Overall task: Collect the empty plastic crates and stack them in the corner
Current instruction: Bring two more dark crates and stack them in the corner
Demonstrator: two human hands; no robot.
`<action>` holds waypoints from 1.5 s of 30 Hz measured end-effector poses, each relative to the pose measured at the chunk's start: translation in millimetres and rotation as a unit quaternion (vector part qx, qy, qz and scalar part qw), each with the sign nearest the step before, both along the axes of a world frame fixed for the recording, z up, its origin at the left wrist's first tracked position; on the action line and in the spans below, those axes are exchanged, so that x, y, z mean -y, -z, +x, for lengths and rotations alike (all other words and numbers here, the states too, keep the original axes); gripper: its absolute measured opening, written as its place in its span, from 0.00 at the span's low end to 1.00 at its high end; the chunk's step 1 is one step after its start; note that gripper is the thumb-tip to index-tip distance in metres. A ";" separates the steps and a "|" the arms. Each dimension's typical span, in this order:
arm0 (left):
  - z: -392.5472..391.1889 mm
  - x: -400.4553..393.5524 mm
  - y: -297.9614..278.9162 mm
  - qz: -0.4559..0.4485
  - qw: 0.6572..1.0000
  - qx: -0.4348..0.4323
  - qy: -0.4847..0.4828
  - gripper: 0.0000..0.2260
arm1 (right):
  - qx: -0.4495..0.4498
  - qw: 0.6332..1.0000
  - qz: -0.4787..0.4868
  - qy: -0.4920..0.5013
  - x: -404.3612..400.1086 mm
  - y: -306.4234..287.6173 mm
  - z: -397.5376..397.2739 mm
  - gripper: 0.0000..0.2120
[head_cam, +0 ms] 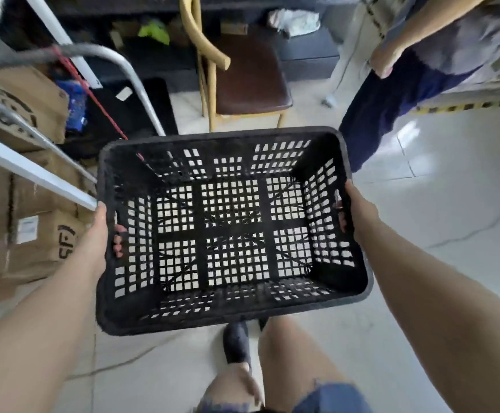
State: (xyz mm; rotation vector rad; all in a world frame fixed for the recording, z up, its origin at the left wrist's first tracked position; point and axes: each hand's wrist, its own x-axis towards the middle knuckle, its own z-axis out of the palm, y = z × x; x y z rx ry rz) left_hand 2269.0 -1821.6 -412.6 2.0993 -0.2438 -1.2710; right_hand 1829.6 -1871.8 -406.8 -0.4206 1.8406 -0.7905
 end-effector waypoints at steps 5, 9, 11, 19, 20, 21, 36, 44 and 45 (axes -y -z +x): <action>-51.0 -8.0 -57.4 -0.040 0.998 0.009 0.039 0.30 | 0.010 0.996 -0.047 0.074 -58.8 -60.2 -53.7 0.24; -101.1 -3.4 -83.7 -0.055 0.996 0.027 0.070 0.32 | 0.004 0.986 -0.084 0.141 -101.6 -87.8 -106.6 0.23; -134.5 -2.1 -94.6 -0.069 0.994 0.030 0.081 0.31 | 0.004 0.981 -0.092 0.173 -122.9 -97.8 -137.8 0.24; -314.4 0.3 -120.8 -0.118 0.981 0.042 0.151 0.29 | 0.009 0.948 -0.133 0.290 -221.7 -112.4 -280.3 0.23; -335.9 3.5 -120.4 -0.123 0.978 0.038 0.165 0.29 | 0.005 0.941 -0.135 0.309 -233.9 -112.4 -297.9 0.23; -357.8 5.8 -120.5 -0.128 0.975 0.034 0.180 0.29 | 0.000 0.934 -0.137 0.329 -245.8 -113.6 -314.0 0.23; -743.0 98.9 -138.4 -0.172 0.876 -0.044 0.449 0.27 | -0.055 0.798 -0.137 0.584 -329.8 -138.3 -524.2 0.24; -943.7 120.8 -156.7 -0.145 0.811 -0.085 0.560 0.27 | -0.080 0.713 -0.138 0.683 -350.9 -149.3 -634.4 0.23; -967.6 113.9 -160.2 -0.150 0.806 -0.086 0.566 0.26 | -0.080 0.701 -0.138 0.695 -356.5 -149.4 -649.4 0.23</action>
